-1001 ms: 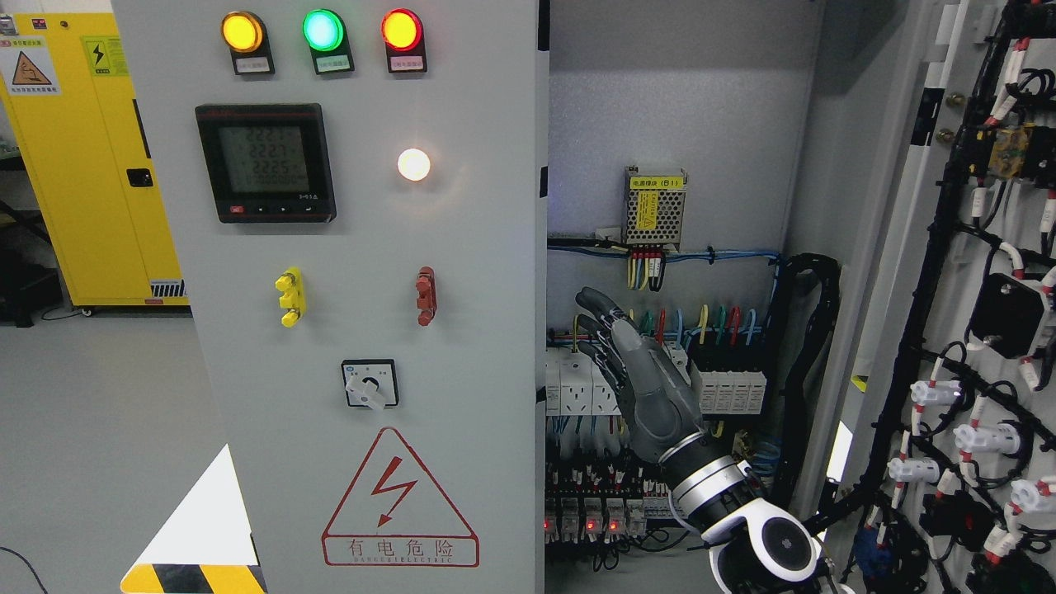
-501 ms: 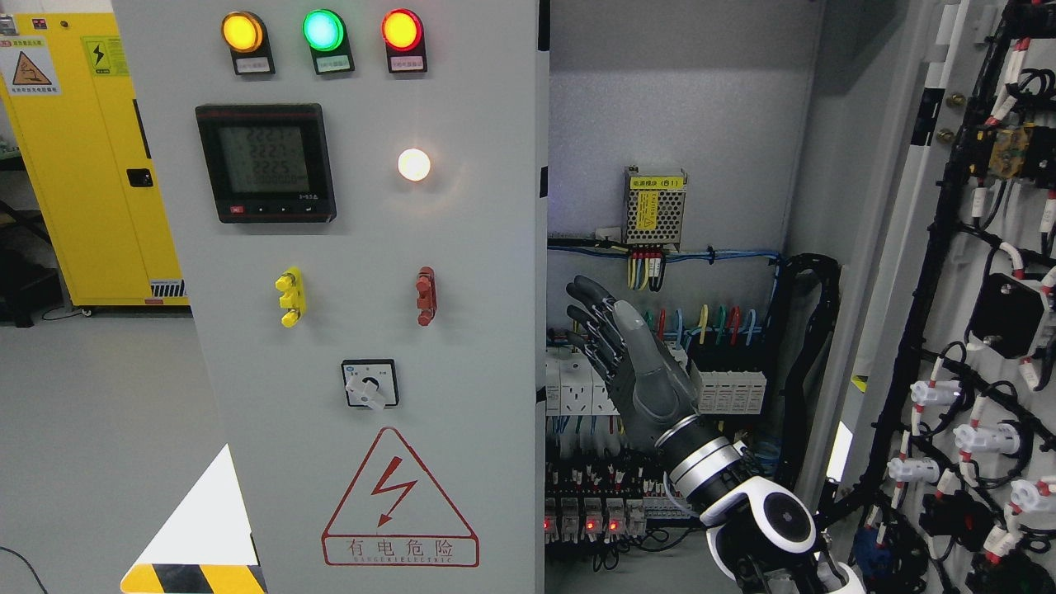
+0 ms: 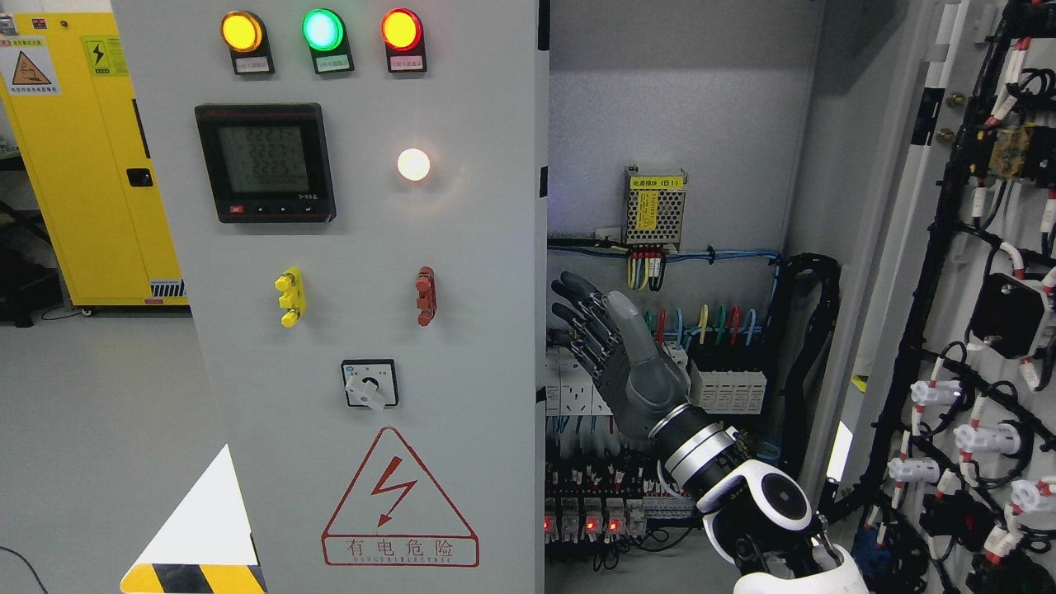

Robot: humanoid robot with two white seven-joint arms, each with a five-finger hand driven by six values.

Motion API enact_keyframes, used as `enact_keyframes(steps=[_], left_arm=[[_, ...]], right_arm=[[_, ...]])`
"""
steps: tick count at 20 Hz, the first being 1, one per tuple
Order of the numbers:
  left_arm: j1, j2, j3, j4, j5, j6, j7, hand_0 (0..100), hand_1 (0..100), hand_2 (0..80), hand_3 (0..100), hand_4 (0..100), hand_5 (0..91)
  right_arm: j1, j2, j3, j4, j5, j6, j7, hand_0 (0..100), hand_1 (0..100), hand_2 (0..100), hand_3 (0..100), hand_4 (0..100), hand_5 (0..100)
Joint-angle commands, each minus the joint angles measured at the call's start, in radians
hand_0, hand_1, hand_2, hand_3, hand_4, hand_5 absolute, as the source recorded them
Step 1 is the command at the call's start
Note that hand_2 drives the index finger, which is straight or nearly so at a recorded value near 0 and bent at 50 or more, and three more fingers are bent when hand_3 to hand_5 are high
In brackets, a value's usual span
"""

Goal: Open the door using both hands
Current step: 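Hook the right hand fingers behind the lamp door's inner edge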

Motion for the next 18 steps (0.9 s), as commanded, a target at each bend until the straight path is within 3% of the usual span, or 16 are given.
enact_keyframes(steps=[1,2,6,9,13,15,18], left_arm=[[0.000,-0.007,0.000,-0.034,-0.001,0.005,0.000,0,0,0.0,0,0,0.0],[0.000,-0.007,0.000,-0.034,-0.001,0.005,0.000,0,0,0.0,0,0,0.0],[0.000,-0.007,0.000,-0.034,-0.001,0.005,0.000,0,0,0.0,0,0,0.0],[0.000,-0.007,0.000,-0.032,-0.001,0.005,0.000,0,0,0.0,0,0,0.0],[0.000,-0.005,0.000,-0.032,-0.001,0.005,0.000,0,0,0.0,0,0,0.0],[0.000,-0.005,0.000,-0.032,-0.001,0.005,0.000,0,0,0.0,0,0,0.0],[0.000,-0.004,0.000,-0.032,-0.001,0.005,0.000,0,0,0.0,0,0,0.0]], right_arm=[[-0.023,0.005,0.002,0.068,-0.013,0.000,0.058,21,14,0,0,0,0],[-0.030,0.005,-0.001,0.076,-0.011,0.000,0.078,21,14,0,0,0,0],[-0.062,0.003,-0.008,0.114,-0.014,-0.001,0.087,21,14,0,0,0,0],[-0.069,0.000,-0.008,0.133,-0.011,-0.003,0.171,21,14,0,0,0,0],[-0.082,-0.003,-0.009,0.151,-0.013,-0.007,0.196,21,14,0,0,0,0],[-0.087,-0.003,-0.009,0.170,-0.011,-0.012,0.248,21,14,0,0,0,0],[-0.101,-0.003,-0.012,0.194,-0.011,-0.013,0.268,21,14,0,0,0,0]])
